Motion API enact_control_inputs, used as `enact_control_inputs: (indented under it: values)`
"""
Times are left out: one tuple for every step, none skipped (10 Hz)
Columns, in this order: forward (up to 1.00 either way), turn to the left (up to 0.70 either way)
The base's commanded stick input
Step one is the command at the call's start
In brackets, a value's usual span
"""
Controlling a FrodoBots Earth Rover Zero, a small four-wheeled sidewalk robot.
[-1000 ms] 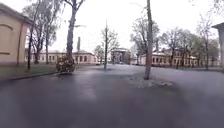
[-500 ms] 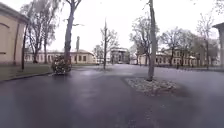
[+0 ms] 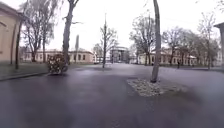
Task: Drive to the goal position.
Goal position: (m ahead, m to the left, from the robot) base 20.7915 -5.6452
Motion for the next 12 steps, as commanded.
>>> enact_control_inputs:
  values:
    - [0.85,0.00]
    - [0.85,0.00]
    - [0.85,0.00]
    - [0.85,0.00]
    - [0.85,0.00]
    - [0.85,0.00]
    - [0.85,0.00]
    - [0.85,0.00]
    - [0.85,0.00]
    - [0.85,0.00]
    - [0.85,0.00]
    - [0.85,0.00]
